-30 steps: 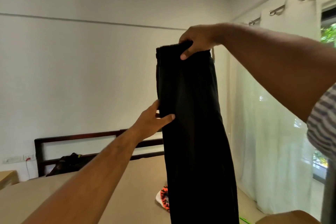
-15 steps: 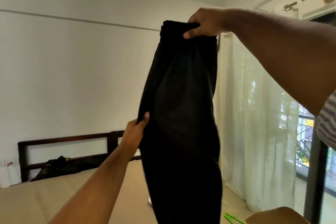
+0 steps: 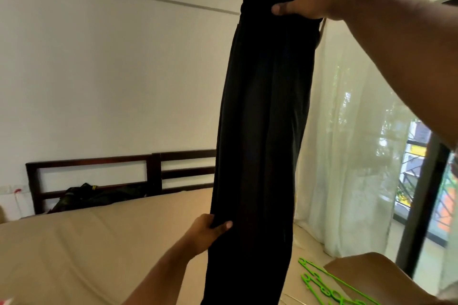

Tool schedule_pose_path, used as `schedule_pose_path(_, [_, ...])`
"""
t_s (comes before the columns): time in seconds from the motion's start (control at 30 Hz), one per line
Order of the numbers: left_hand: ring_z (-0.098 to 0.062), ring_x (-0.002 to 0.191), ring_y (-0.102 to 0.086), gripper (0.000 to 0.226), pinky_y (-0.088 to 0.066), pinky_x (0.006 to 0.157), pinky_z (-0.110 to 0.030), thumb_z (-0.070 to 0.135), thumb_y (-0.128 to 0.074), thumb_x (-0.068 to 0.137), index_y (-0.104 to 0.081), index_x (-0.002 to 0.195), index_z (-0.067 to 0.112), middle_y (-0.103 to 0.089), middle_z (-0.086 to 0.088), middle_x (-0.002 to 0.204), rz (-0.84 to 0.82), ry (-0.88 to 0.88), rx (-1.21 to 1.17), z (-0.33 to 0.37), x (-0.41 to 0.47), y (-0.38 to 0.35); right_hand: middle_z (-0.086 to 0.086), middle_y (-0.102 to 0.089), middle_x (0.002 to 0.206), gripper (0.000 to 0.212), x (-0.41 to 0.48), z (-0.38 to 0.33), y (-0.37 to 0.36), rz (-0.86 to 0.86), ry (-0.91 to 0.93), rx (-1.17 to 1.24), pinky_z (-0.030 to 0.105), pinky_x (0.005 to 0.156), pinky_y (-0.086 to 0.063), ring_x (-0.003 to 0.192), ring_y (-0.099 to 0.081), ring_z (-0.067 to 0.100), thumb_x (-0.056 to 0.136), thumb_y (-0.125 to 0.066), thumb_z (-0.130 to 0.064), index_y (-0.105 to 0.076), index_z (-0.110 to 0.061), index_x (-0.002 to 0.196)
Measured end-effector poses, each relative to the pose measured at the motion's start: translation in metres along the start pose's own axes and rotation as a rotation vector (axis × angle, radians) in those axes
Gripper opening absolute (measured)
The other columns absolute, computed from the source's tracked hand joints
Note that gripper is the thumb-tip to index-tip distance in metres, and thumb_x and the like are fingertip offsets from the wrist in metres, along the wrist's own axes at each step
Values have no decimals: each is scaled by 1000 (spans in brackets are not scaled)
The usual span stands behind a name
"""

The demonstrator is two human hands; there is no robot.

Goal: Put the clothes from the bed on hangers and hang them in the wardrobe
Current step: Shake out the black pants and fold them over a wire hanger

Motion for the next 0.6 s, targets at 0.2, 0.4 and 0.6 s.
schedule_pose_path(0.2, [-30,109,-68,50,-54,88,-30,47,-61,89,-77,109,4,-71,-23,115,89,155,-358,-105,-37,-14,13,-63,88,47,-23,49,-22,-22,-191,-10,28,62,-44,73,-58,27,88,-71,-50,-72,-6,104])
schedule_pose_path(0.4, [7,133,-46,76,-42,111,-25,63,-86,65,-65,132,33,-40,17,151,-61,23,-235,-77,-25,-70,3,-64,77,35,-40,58,-60,-126,-202,100,25,63,-45,71,-59,19,86,-73,-52,-73,-17,84])
schedule_pose_path(0.6, [-20,136,-38,86,-34,118,-43,48,-93,58,-46,130,56,-34,1,147,104,-51,-134,-70,36,-77,1,-62,75,37,-38,26,-52,-230,-26,168,25,58,-45,64,-58,11,92,-69,-46,-72,-10,96])
Point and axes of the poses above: each hand's wrist, its own x-axis towards the middle knuckle, its own y-axis out of the back of the hand, z = x × y, the point moved 6 cm from there along x, towards the middle knuckle
